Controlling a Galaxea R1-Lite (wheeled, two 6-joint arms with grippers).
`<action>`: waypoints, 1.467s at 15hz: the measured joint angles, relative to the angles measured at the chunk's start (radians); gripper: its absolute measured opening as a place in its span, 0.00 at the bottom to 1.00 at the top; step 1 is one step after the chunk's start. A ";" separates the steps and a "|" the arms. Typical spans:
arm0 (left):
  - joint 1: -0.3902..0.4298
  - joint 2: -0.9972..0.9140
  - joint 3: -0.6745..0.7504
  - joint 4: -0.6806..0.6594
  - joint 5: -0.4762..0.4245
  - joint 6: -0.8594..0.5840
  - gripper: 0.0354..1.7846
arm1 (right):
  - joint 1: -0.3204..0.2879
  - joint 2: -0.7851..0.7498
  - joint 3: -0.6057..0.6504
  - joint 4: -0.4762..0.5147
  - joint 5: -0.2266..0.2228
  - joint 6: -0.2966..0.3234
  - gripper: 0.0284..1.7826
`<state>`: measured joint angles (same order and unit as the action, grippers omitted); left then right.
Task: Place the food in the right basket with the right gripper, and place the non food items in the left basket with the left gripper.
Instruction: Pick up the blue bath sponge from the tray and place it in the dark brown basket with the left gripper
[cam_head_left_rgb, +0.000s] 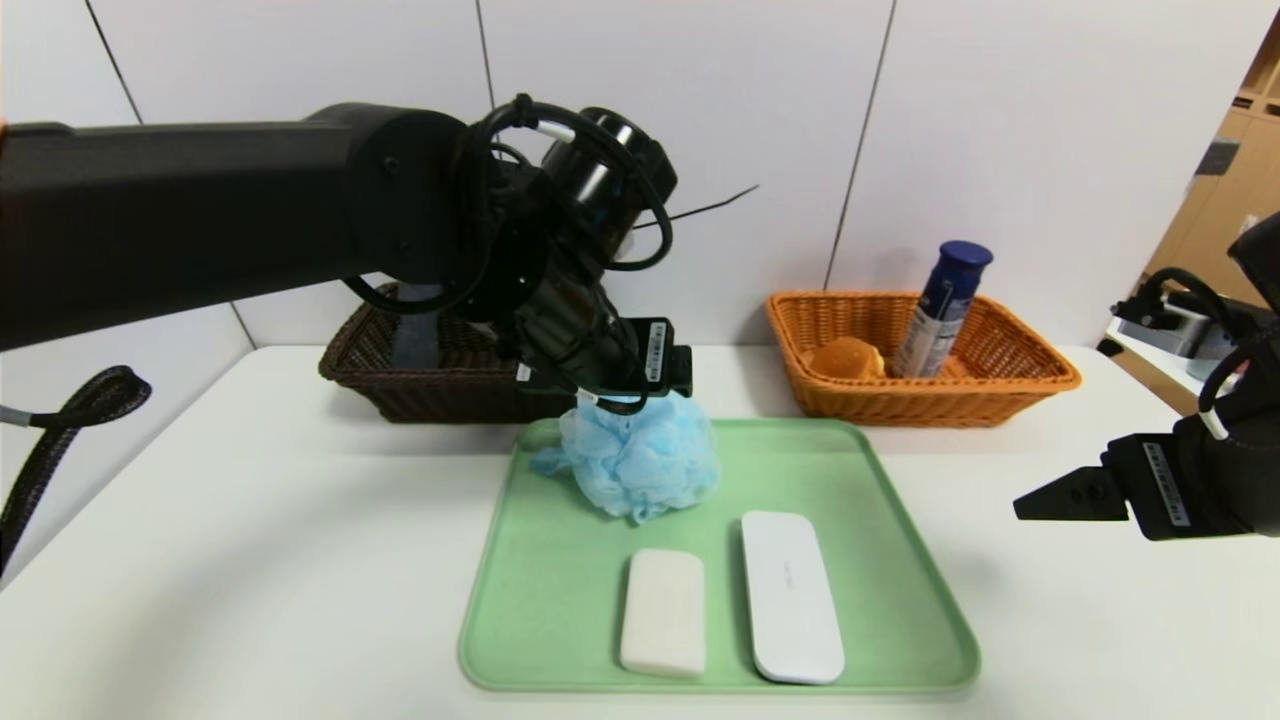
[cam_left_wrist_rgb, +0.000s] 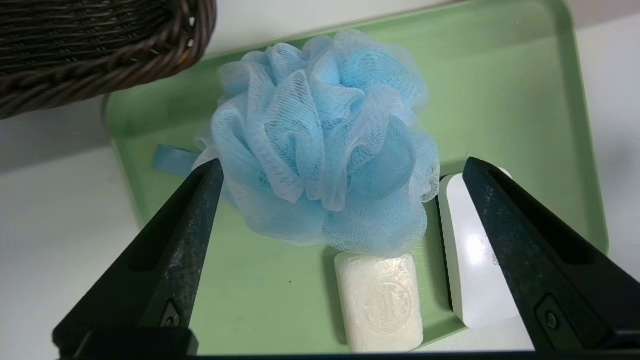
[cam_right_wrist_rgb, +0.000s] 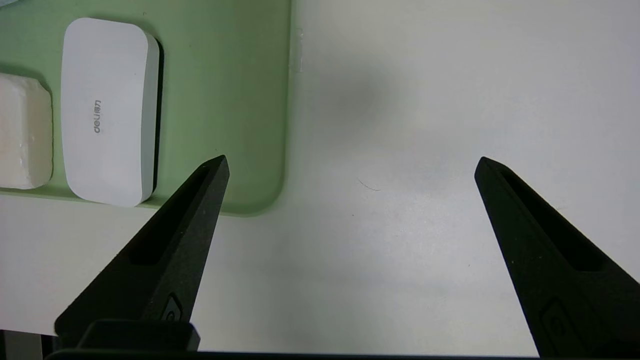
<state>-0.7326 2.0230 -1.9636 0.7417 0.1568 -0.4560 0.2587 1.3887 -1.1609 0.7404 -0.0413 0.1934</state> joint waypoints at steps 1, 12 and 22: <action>-0.004 0.016 0.000 -0.001 0.000 0.001 0.94 | 0.000 0.000 0.005 0.000 0.000 0.000 0.95; -0.007 0.189 0.000 -0.029 0.001 0.014 0.94 | 0.001 -0.003 0.081 -0.085 -0.001 -0.008 0.95; -0.007 0.234 0.000 -0.060 0.001 0.014 0.55 | 0.008 -0.014 0.117 -0.104 0.000 -0.009 0.95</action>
<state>-0.7394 2.2566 -1.9638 0.6821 0.1581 -0.4421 0.2670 1.3745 -1.0434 0.6360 -0.0413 0.1843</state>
